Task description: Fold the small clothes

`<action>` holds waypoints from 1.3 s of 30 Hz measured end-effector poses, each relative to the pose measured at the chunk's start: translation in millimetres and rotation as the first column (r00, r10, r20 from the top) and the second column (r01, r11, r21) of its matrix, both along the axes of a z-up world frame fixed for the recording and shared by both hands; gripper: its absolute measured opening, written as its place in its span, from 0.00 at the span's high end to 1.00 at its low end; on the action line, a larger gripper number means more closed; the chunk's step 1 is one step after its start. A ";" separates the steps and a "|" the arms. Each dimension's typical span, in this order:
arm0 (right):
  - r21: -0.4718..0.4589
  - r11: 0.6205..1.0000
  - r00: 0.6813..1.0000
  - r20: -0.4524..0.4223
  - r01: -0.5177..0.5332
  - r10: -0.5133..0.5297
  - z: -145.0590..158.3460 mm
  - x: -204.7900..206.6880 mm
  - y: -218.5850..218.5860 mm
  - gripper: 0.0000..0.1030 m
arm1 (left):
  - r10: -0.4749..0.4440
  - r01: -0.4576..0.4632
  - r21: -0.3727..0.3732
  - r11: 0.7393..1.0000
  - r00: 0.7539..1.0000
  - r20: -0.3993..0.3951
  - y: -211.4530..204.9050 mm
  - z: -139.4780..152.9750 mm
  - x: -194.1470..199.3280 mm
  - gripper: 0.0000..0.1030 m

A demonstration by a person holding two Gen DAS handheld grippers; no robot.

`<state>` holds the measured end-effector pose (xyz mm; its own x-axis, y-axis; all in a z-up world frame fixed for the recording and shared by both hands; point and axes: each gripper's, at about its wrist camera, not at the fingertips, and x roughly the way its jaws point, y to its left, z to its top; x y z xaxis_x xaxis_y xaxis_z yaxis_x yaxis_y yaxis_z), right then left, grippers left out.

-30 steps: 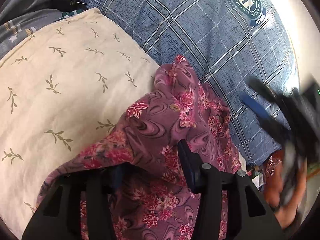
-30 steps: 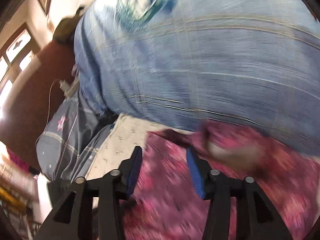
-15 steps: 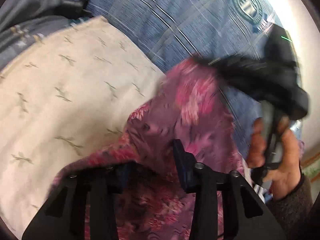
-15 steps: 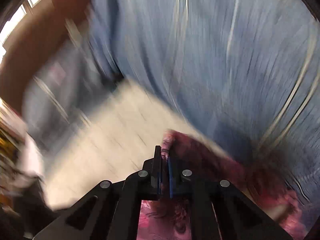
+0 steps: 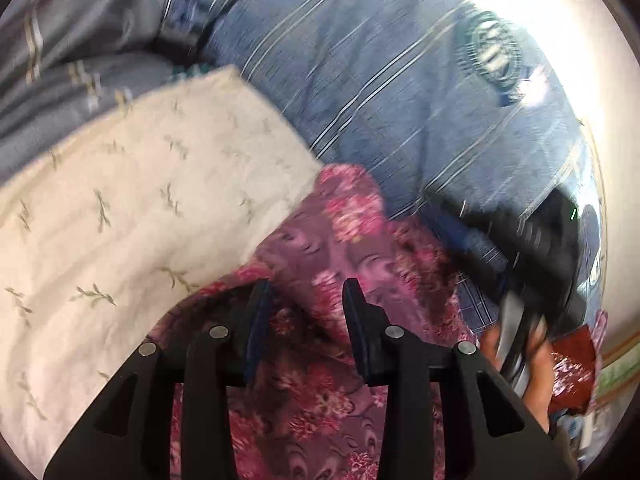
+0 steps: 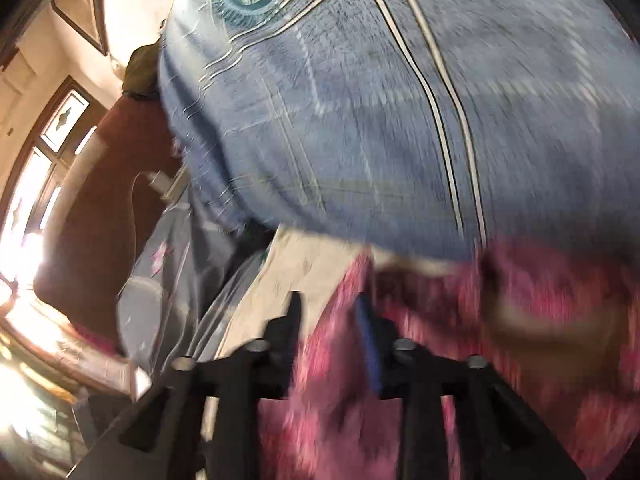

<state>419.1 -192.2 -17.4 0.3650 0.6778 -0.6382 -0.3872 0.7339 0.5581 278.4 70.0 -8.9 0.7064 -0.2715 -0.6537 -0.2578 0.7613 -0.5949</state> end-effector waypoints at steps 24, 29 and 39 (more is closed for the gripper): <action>-0.199 0.699 0.720 0.053 0.687 -0.692 -32.7 -133.7 -218.5 0.48 | -0.039 0.056 0.137 0.989 0.992 -0.121 -13.3 -27.6 40.6 0.44; -0.282 0.733 0.783 0.149 0.619 -0.604 -28.9 -130.9 -188.1 0.81 | -0.040 0.057 0.145 0.988 0.992 -0.120 -14.6 -26.8 39.5 0.44; -0.226 0.719 0.753 0.152 0.657 -0.640 -23.5 -144.2 -208.8 0.92 | -0.013 0.034 0.152 0.988 0.991 -0.134 -6.6 -28.6 38.5 0.44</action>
<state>274.9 -401.0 -40.9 0.6977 0.0817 -0.7117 0.2103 0.9263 0.3125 316.8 63.4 -37.5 0.6056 -0.1762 -0.7760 -0.3075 0.8476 -0.4325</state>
